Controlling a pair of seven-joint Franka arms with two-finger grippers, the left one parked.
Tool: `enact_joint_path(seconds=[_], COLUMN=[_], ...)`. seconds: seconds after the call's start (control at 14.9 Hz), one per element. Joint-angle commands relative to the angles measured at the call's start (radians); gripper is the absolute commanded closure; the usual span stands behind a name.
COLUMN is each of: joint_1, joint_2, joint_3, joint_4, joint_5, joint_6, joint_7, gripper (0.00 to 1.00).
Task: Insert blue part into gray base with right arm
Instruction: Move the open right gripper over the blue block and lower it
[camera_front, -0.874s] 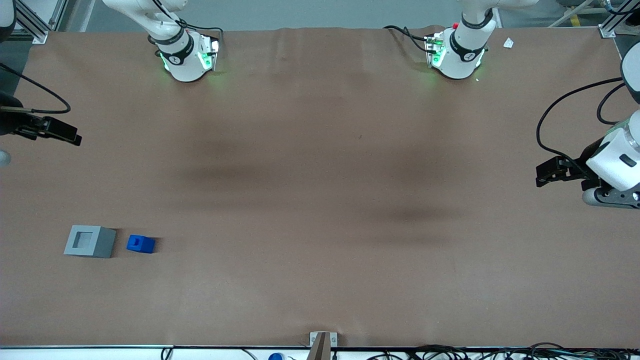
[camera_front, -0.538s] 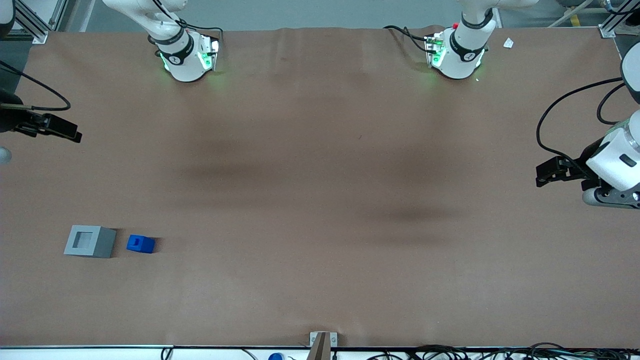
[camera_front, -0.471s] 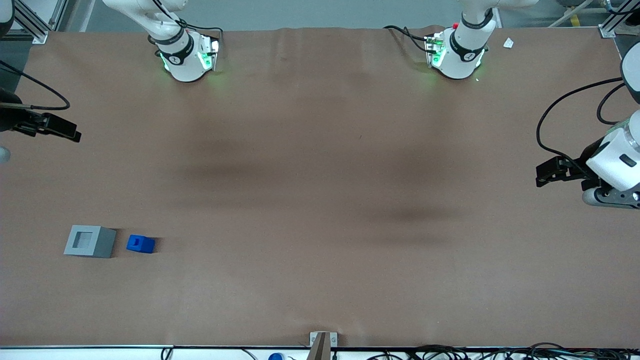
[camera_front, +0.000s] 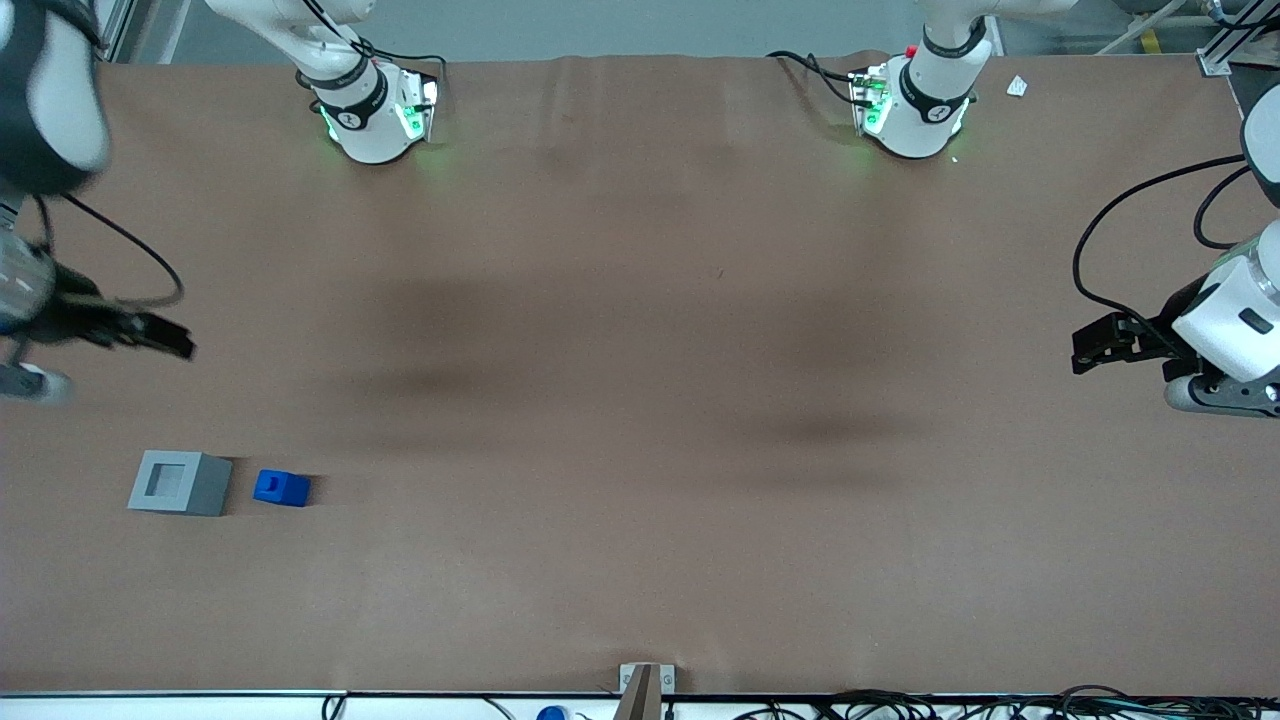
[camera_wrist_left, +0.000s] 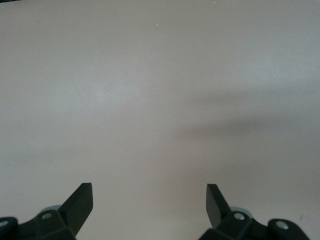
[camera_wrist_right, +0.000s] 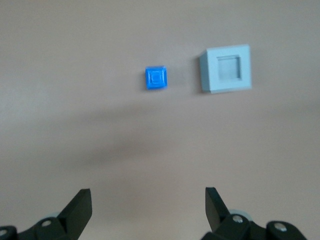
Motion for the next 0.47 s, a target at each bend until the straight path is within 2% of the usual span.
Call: enact_joint_path(seconds=[0.0, 0.4], joint_1=[-0.003, -0.011], joint_2=[0.057, 0.233], joint_3=[0.005, 0.005], joint_4=[-0.120, -0.108], joint_5=[0.000, 0.002], joint_6=[0.210, 0.393], joint_7=[-0.001, 0.004], gripper=[0.00, 0.00])
